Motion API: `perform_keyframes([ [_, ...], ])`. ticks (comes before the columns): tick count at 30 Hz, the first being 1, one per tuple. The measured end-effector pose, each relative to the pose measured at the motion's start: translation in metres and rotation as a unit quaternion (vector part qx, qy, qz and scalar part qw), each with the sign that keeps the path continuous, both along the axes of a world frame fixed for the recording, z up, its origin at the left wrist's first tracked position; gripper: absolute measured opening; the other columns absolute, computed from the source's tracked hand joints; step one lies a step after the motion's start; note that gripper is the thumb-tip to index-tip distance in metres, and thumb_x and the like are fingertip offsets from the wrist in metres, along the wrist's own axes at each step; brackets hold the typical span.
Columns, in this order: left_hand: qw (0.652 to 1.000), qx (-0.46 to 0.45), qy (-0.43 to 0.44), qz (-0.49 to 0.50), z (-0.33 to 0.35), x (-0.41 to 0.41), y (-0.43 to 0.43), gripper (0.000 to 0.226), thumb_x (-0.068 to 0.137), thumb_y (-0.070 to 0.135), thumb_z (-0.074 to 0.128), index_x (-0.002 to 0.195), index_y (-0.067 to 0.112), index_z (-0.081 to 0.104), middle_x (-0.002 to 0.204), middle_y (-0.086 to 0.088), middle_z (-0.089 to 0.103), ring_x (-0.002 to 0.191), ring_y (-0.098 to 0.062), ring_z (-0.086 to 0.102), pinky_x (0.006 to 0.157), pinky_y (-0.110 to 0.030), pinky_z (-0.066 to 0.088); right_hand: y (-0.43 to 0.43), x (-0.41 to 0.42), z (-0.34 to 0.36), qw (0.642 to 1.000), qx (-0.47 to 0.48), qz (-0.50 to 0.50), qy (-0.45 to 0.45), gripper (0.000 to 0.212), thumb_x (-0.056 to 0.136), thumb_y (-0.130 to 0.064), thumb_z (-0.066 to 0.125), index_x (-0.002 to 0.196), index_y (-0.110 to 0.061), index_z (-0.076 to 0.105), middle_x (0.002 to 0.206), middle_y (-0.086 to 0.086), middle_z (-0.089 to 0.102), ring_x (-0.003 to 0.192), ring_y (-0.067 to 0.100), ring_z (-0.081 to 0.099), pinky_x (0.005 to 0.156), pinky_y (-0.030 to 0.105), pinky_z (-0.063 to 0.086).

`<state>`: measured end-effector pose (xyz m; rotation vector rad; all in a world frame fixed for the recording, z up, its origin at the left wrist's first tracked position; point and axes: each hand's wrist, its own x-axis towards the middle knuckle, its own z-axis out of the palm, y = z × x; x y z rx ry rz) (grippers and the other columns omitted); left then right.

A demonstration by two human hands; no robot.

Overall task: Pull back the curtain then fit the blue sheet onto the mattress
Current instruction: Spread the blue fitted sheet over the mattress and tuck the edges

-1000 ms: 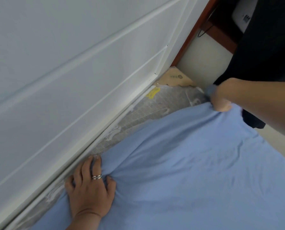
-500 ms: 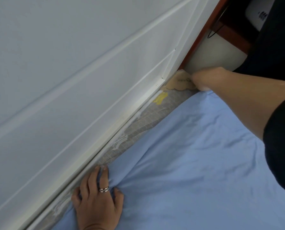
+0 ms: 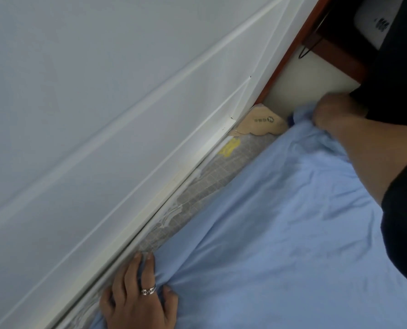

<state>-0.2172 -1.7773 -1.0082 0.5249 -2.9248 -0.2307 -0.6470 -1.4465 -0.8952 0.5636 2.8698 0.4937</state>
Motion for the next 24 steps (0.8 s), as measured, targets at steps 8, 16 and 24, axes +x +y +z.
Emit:
perform_keyframes([
  [8,1.0,-0.007,0.01,-0.009,-0.003,-0.003,-0.001,0.08,0.059,0.041,0.056,0.136,0.024,0.051,0.141,-0.006,0.051,0.122,-0.036,0.052,0.109,-0.054,0.027,-0.056,-0.009,-0.027,0.933,-0.269,0.066,0.229,0.039,0.098,-0.023,0.04,0.133,-0.008,0.049,0.13,0.02,0.055,0.114,0.042,0.057,0.085,0.045,0.045],
  [16,0.999,0.004,0.029,-0.021,-0.011,-0.001,-0.005,0.083,0.057,0.041,0.058,0.139,0.027,0.047,0.143,-0.004,0.049,0.123,-0.036,0.051,0.113,-0.049,0.024,-0.061,-0.027,-0.031,0.928,-0.372,0.016,-0.03,0.047,0.081,-0.052,0.052,0.113,-0.019,0.064,0.112,0.01,0.066,0.094,0.031,0.059,0.082,0.038,0.044],
  [24,1.0,-0.005,0.012,-0.013,-0.003,-0.003,0.0,0.081,0.056,0.04,0.057,0.134,0.021,0.054,0.137,-0.009,0.056,0.117,-0.036,0.055,0.105,-0.054,0.031,-0.081,-0.015,-0.028,0.986,0.003,0.164,0.003,0.031,0.095,-0.016,0.051,0.118,-0.001,0.064,0.125,0.026,0.054,0.119,0.042,0.049,0.1,0.05,0.038],
])
